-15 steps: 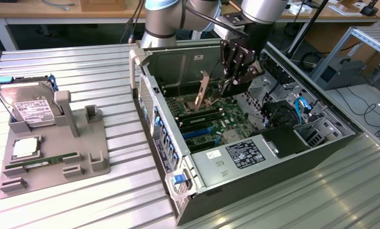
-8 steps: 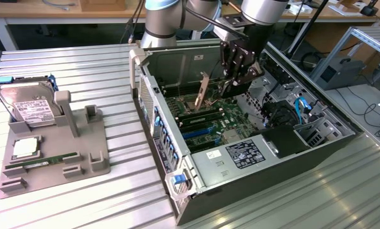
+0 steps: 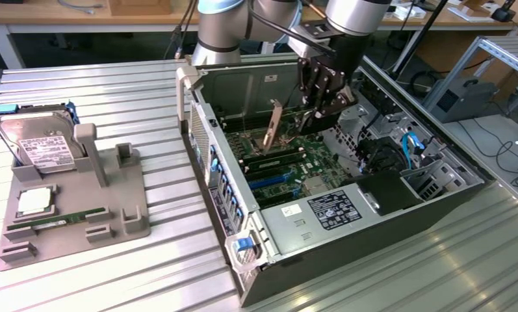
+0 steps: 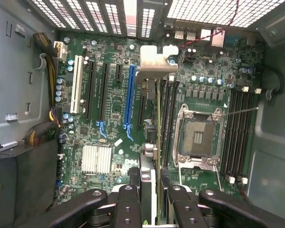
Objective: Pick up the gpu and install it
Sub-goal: 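Insert the gpu into the slot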
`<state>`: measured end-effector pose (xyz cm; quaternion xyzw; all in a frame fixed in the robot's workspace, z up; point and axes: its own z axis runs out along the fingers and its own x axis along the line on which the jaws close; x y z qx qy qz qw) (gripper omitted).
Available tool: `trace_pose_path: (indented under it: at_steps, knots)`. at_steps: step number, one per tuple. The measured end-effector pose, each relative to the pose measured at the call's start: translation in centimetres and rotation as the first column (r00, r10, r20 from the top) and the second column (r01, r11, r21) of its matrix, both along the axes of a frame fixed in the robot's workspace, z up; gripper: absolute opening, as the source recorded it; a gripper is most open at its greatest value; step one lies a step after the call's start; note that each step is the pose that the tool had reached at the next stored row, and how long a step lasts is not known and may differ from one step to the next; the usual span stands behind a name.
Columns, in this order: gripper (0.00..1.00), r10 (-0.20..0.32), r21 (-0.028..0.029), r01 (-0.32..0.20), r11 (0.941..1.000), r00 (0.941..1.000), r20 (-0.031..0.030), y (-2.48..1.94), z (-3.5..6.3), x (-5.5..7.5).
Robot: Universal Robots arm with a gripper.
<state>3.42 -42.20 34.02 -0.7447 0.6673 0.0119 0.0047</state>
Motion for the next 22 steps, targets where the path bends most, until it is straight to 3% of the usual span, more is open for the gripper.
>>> trace_pose_path:
  at_steps: [22]
  knots:
    - [0.27, 0.000, 0.0000, 0.000, 1.0000, 1.0000, 0.0000, -0.01, -0.85, -0.45]
